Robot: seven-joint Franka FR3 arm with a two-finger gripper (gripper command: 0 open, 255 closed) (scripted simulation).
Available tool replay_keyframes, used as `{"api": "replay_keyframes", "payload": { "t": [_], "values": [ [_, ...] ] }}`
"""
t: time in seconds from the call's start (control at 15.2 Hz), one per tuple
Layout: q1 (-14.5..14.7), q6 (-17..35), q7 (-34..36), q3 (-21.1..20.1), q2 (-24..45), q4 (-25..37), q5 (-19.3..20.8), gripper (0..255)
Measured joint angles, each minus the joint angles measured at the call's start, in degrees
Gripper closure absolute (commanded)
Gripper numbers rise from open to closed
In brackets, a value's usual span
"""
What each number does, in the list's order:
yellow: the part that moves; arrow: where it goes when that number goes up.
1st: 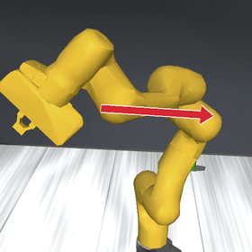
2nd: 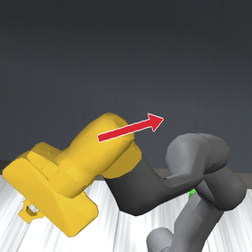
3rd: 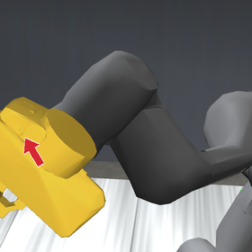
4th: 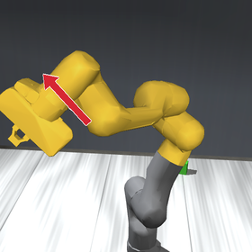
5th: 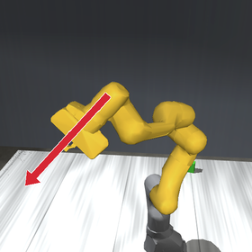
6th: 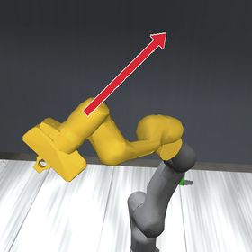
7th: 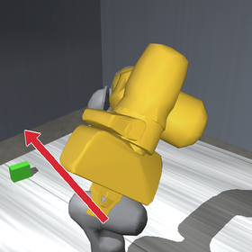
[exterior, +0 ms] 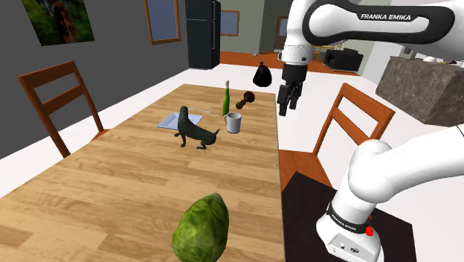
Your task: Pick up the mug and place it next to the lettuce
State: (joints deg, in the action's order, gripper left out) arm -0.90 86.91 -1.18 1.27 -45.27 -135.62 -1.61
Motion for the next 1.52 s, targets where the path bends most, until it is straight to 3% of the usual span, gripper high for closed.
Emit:
{"api": "replay_keyframes", "payload": {
  "t": [0.26,0.86,1.52],
  "values": [
    [-0.5,3.0,-1.4,1.3,3.2,0.3,0.8,0],
    [-1.9,15.4,-6.7,6.5,19.6,5.0,2.4,0],
    [-3.0,23.8,-13.2,11.1,41.0,18.5,-0.4,0]
  ]
}}
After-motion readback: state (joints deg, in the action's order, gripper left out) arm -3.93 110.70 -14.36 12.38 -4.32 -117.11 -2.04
